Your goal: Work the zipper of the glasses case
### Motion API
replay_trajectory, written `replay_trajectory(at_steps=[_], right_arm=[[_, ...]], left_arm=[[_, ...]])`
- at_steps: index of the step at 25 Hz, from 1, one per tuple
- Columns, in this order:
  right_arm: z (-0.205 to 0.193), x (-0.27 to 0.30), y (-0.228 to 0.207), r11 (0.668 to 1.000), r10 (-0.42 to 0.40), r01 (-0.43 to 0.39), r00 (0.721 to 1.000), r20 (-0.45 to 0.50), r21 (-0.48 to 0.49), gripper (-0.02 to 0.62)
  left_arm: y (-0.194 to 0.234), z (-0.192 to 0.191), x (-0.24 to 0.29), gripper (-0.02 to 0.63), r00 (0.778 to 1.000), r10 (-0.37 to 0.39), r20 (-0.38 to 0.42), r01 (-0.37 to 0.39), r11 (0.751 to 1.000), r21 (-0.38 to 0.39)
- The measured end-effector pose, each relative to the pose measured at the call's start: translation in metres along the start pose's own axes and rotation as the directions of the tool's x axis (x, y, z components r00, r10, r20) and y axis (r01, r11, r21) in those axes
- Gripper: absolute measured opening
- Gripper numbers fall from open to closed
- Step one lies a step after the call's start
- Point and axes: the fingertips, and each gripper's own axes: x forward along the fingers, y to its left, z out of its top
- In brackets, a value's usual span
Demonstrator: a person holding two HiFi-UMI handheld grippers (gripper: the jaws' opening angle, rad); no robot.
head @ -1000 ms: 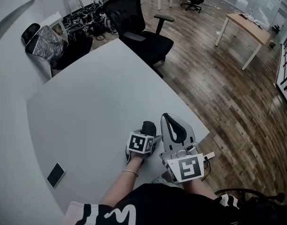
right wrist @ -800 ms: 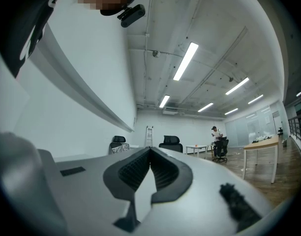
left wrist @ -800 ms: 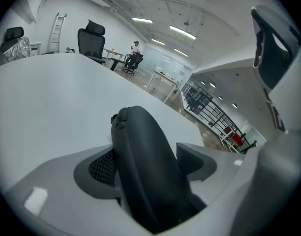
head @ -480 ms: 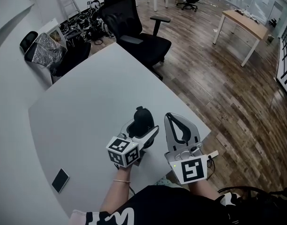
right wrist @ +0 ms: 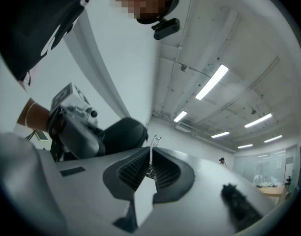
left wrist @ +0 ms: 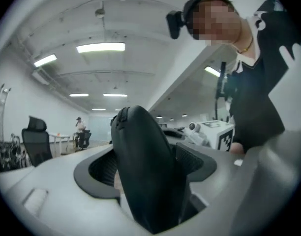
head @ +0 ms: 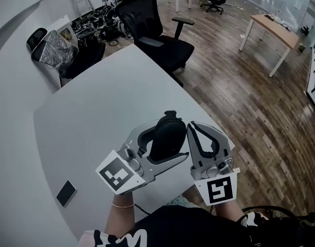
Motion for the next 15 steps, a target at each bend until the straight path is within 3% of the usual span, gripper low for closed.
replay_trajectory(at_steps=[3,8,12,15], right_arm=[[0.012,-0.003,0.002,0.998,0.024,-0.021,0.999,0.042,-0.061,0.009],[0.042,-0.006,0.009,0.977,0.064,-0.039,0.991,0.116,-0.210,0.009],[0.060,-0.015,0.012,0.930,0.136,-0.081,0.982,0.133,-0.358,0.009],[0.066,-0.020,0.018,0.912,0.180,-0.113,0.974,0.136,-0.394,0.009]], left_arm=[[-0.018,0.030,-0.010,0.370,0.997,-0.068,-0.040,0.073,0.985,0.156],[-0.033,0.043,-0.015,0.370,0.976,-0.132,-0.175,0.189,0.913,0.362],[-0.043,0.041,-0.016,0.364,0.957,-0.180,-0.226,0.255,0.895,0.365],[-0.042,0.035,-0.020,0.359,0.950,-0.181,-0.253,0.264,0.898,0.353]])
